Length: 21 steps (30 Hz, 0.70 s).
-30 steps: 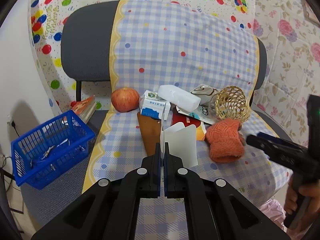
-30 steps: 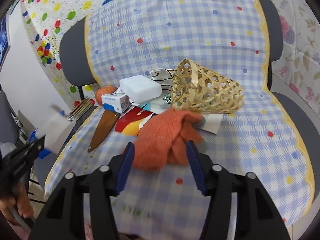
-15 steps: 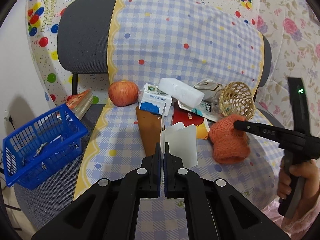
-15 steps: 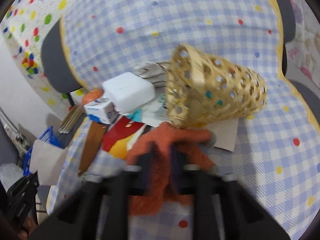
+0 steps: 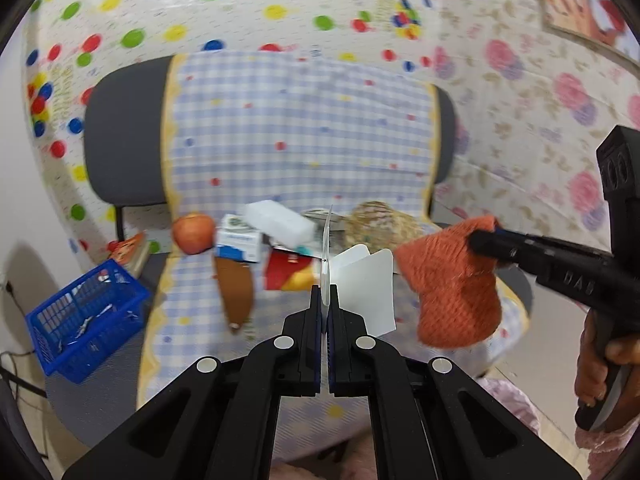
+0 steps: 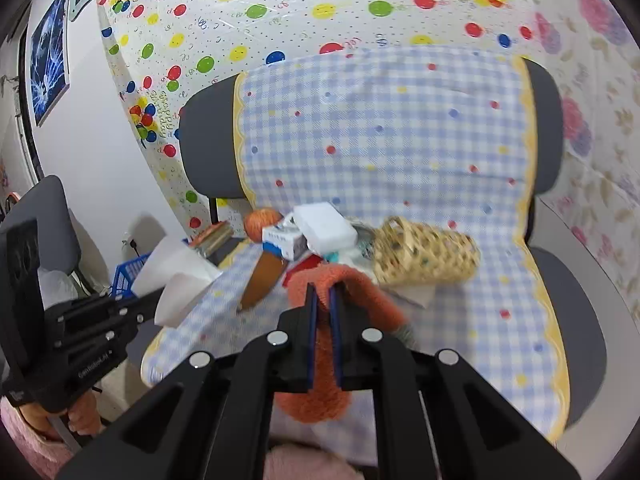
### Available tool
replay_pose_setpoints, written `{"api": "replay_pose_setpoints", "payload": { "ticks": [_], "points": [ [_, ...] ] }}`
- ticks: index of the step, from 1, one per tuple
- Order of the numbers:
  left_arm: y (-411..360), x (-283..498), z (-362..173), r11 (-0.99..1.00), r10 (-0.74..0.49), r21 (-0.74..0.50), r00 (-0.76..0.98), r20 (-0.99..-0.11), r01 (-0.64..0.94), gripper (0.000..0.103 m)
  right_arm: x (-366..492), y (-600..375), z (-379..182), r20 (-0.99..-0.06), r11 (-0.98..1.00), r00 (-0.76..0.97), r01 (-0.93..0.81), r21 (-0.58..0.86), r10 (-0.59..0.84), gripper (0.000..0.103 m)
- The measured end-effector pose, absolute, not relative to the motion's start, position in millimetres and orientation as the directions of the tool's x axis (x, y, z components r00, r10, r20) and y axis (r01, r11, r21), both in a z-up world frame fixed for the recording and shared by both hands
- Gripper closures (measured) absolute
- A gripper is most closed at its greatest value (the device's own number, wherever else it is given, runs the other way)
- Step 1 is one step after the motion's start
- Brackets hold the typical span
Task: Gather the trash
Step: 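Grasp the orange knitted glove with the right gripper while the left gripper holds the card, then carry the card and glove to the trash bin and open both grippers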
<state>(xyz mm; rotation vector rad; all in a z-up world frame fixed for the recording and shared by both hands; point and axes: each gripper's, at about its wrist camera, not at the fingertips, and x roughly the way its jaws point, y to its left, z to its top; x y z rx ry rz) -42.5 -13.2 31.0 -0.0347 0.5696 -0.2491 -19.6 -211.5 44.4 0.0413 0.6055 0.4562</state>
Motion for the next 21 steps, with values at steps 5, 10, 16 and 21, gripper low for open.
{"api": "replay_pose_setpoints", "payload": {
  "ticks": [5,10,16,21],
  "points": [
    [-55.1,-67.4,25.0,0.944,-0.313,-0.083,0.784,-0.536,0.320,0.101,-62.1,-242.2,32.2,-0.547,0.932,0.758,-0.331,0.150,0.357,0.096],
    [-102.1,-83.9,9.5,0.903,-0.390,-0.078,0.734,-0.556,0.422,0.101,-94.5,-275.2,19.1,-0.556,0.963,0.786,-0.234,0.136,0.270,0.096],
    [-158.6,-104.1,-9.3,0.833,-0.496,-0.093,0.662,-0.562,0.546,0.101,-140.6,-319.3,0.7,-0.571,0.994,0.814,-0.076,0.082,0.109,0.096],
    [-196.5,-115.5,-31.0,0.773,-0.560,-0.110,0.589,-0.582,0.625,0.100,-170.5,-350.2,-18.5,-0.601,0.999,0.800,0.031,0.042,0.001,0.096]
  ]
}}
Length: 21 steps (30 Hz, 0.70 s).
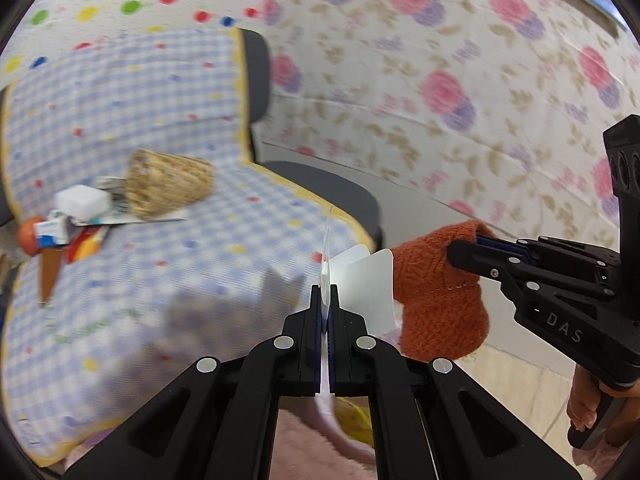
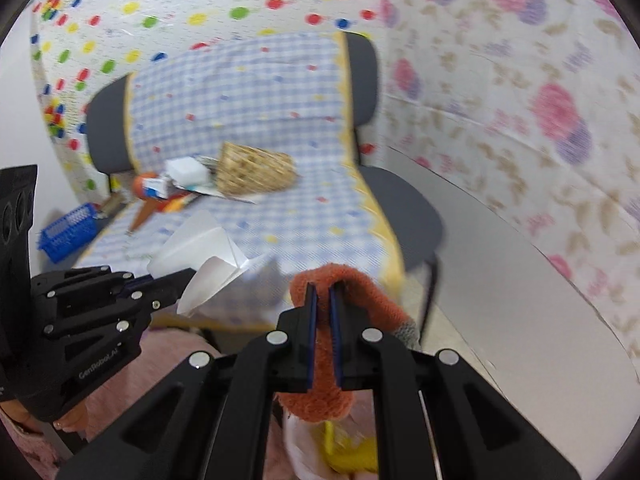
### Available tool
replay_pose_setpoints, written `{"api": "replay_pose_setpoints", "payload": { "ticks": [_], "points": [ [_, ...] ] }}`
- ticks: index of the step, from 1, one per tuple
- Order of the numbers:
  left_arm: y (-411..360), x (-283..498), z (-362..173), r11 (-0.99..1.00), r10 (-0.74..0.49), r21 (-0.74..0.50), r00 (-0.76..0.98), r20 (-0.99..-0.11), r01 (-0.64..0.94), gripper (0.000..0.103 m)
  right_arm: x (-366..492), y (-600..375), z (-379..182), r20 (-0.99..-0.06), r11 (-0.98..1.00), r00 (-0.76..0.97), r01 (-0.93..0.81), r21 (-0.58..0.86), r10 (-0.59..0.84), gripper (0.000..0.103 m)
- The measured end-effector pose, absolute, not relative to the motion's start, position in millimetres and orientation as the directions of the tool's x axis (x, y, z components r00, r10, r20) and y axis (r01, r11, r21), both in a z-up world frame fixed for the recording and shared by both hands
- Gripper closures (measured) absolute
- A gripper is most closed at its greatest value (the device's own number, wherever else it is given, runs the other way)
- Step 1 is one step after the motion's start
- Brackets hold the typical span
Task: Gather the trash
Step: 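Carry the card and glove to the trash bin and open both grippers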
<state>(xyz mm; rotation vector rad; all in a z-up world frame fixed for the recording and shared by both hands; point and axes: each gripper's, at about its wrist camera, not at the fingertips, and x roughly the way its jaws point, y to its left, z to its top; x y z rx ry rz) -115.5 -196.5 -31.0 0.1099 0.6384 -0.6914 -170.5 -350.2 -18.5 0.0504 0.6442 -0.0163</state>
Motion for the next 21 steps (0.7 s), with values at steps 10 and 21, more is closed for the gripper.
{"api": "replay_pose_setpoints", "payload": {
  "ticks": [10,21],
  "points": [
    [-261.0,-126.7,-74.7,0.674,-0.602,-0.114,0.453,-0.658,0.730,0.099,-202.5,-399.3,-65.3,-0.680,0.985,0.731,0.157,0.070,-0.068,0.096],
    [-282.5,-112.7,-94.5,0.671,-0.592,-0.141,0.411,-0.693,0.728,0.056,-191.0,-425.4,-97.8,-0.718,0.974,0.695,0.192,0.120,-0.048,0.087]
  ]
}}
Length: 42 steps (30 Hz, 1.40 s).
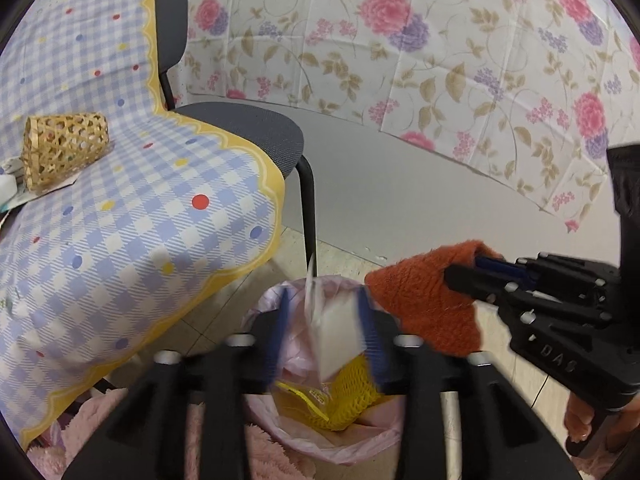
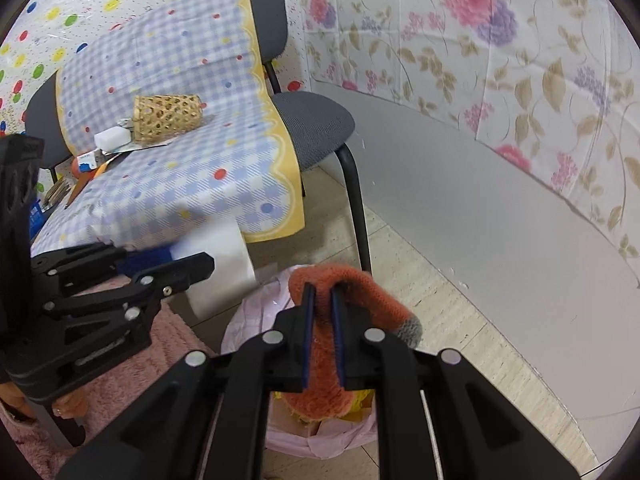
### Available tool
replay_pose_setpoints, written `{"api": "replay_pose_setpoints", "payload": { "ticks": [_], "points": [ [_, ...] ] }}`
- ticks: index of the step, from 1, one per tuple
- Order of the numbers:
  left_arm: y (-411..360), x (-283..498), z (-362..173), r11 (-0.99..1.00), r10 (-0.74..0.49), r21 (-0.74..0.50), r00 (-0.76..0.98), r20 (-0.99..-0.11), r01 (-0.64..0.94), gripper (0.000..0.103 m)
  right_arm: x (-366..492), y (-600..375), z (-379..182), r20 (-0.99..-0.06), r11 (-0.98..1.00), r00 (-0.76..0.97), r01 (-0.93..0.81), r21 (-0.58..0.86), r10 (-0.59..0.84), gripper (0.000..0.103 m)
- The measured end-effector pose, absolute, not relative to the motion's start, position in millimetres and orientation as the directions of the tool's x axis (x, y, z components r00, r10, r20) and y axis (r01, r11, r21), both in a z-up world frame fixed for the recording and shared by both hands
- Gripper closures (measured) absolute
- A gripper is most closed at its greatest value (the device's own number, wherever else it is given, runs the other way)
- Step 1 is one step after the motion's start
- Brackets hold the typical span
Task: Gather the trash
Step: 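Carry the card and glove to the trash bin and open both grippers, then grasp the bamboo woven basket with the right gripper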
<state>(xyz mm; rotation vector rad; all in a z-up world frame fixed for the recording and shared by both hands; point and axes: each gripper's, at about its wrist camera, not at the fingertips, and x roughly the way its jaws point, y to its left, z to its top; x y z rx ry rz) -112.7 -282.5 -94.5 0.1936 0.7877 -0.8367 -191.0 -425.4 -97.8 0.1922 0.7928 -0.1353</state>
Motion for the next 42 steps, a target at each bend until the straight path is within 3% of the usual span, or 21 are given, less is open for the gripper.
{"api": "replay_pose_setpoints", "payload": {
  "ticks": [3,7,20,31,39,42],
  "points": [
    [-282.4,-106.6,-95.6,0.683,-0.586,-0.152,0.411,-0.698,0.715,0.056,-186.0,-430.5,-105.8,-0.728,0.970,0.684,0.206,0.131,-0.047,0.073],
    [-272.9,-101.7,-89.2,0.708,-0.570,-0.141,0.441,-0.693,0.692,0.052,-184.5,-431.7,-106.7,-0.736,0.969,0.676,0.201,0.145,-0.030,0.067],
    [-220.3,-100.8,-49.6,0.791,-0.521,-0.107,0.573,-0.632,0.602,0.048,-190.9,-418.6,-53.5,-0.657,0.972,0.752,0.185,0.143,-0.047,0.067],
    [-144.3,-83.1,-8.2,0.891,-0.403,-0.085,0.690,-0.601,0.446,0.047,-148.0,-368.0,-11.8,-0.597,0.988,0.800,0.038,0.152,0.061,0.066],
    [-82.7,-58.9,11.7,0.963,-0.220,0.008,0.798,-0.561,0.271,0.036,-104.0,-321.6,0.8,-0.582,0.987,0.799,-0.083,0.141,0.150,0.044],
    [-53.2,-47.5,15.4,0.981,-0.144,0.026,0.817,-0.558,0.191,0.031,-83.8,-306.7,2.3,-0.583,0.984,0.794,-0.121,0.132,0.176,0.041]
  ]
}}
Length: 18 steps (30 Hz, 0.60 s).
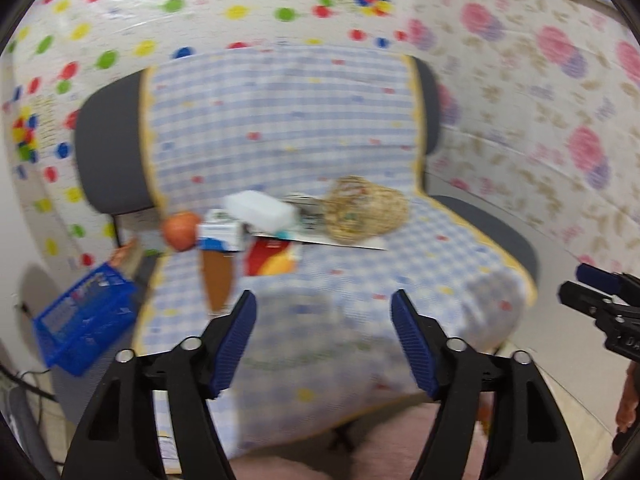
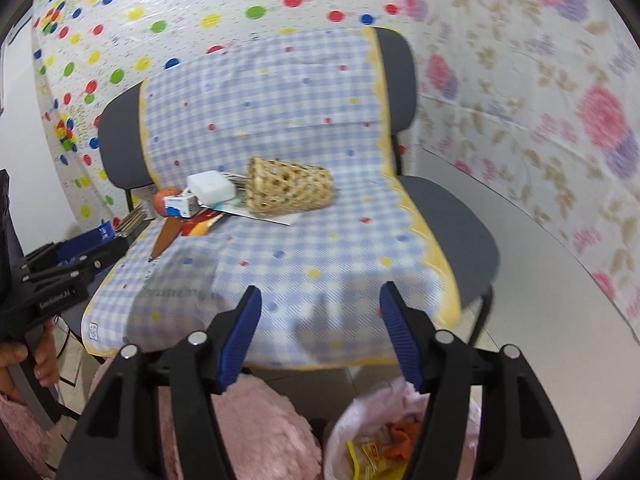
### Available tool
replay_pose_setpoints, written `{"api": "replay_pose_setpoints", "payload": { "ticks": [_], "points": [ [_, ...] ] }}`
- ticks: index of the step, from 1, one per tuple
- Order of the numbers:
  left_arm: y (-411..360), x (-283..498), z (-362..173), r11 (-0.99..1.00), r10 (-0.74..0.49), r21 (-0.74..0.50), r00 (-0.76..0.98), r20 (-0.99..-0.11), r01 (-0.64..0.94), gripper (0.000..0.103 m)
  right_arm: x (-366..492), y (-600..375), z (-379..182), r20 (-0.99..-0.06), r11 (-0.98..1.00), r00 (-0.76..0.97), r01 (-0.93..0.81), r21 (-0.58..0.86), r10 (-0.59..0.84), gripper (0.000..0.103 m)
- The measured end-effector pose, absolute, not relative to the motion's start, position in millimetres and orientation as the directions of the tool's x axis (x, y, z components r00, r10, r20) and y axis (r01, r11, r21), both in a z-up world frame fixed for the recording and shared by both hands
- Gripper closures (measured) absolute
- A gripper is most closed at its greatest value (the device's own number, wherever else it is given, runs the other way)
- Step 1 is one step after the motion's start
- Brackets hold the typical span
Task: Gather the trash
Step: 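Grasp the bamboo woven basket with the right gripper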
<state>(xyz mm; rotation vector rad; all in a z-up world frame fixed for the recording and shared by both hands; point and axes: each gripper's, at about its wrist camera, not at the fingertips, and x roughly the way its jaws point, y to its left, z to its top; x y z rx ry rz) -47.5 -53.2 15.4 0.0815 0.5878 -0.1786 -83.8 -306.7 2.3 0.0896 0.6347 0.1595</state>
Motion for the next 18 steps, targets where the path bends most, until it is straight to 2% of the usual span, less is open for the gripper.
{"api": "replay_pose_setpoints", "payload": {
  "ticks": [10,18],
  "points": [
    [12.9,-8.2,24.0,0.998,0.010,0.056,0.823,-0.567,0.027,0.029,-11.1,-266.9,0.5,-0.594,0.971,0.769,-0.206,0.118,0.235,0.041],
    [24.4,39.3,35.0,0.997,0.037,0.072,0.836,-0.548,0.004,0.029,59.2,-238.1,-1.3,-0.596,0.975,0.774,-0.209,0.076,0.213,0.047]
  ]
}}
